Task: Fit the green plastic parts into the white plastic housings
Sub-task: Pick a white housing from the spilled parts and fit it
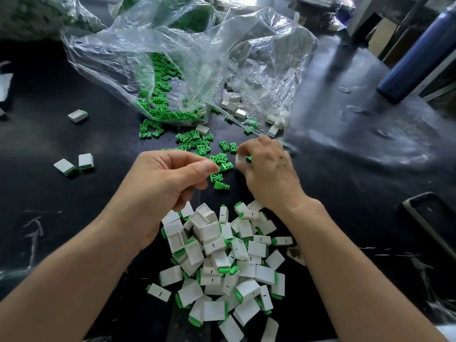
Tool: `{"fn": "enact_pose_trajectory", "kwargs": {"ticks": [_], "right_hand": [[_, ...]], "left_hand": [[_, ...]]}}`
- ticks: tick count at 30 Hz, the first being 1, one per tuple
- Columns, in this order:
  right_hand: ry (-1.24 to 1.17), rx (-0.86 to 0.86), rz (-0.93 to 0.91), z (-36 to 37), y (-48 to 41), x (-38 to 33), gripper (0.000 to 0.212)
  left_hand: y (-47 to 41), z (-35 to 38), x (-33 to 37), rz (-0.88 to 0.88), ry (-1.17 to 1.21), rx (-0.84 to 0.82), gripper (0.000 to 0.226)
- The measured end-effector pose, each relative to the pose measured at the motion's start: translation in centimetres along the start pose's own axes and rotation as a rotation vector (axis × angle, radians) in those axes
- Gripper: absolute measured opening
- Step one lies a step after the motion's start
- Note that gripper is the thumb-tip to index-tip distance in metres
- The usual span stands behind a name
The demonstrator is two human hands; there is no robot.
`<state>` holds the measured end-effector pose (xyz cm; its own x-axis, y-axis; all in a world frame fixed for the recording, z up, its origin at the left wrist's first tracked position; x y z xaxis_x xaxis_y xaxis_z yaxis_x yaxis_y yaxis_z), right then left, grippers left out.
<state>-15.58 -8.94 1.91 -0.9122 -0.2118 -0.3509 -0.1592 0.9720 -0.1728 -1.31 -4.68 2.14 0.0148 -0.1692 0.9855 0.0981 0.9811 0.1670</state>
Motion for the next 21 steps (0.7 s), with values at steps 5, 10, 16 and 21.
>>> {"fn": "enact_pose_trajectory", "kwargs": {"ticks": [5, 10, 16, 21], "right_hand": [[-0.737, -0.162, 0.138, -0.5, 1.2, -0.7, 0.007], [-0.872, -0.288, 0.081, 0.0, 2.5, -3.7, 0.016], [-0.83, -0.115, 0.143, -0.6, 1.9, -2.0, 0.034], [-0.284, 0.061, 0.07, -1.1, 1.3, -0.7, 0.017]], "left_hand": [[0.3, -0.3, 1.5, 0.204, -0.206, 0.065, 0.044], [0.5, 0.5, 1.9, 0.229, -0.108, 0.005, 0.027], [0.1, -0.1, 1.4, 0.187, -0.083, 0.066, 0.014], [0.0, -1.2, 1.5, 0.205, -0.026, 0.146, 0.008]]}}
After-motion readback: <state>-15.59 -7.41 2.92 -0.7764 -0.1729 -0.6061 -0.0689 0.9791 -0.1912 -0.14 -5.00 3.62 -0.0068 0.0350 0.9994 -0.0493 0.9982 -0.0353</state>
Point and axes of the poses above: each hand's wrist, its own y-axis away from the middle knuckle, its own z-axis out of the palm, x = y × z, the point moved 10 cm from there along -y, towards the middle knuckle, and after that the axes turned 1 degree about -z, right-handed, at the moved point
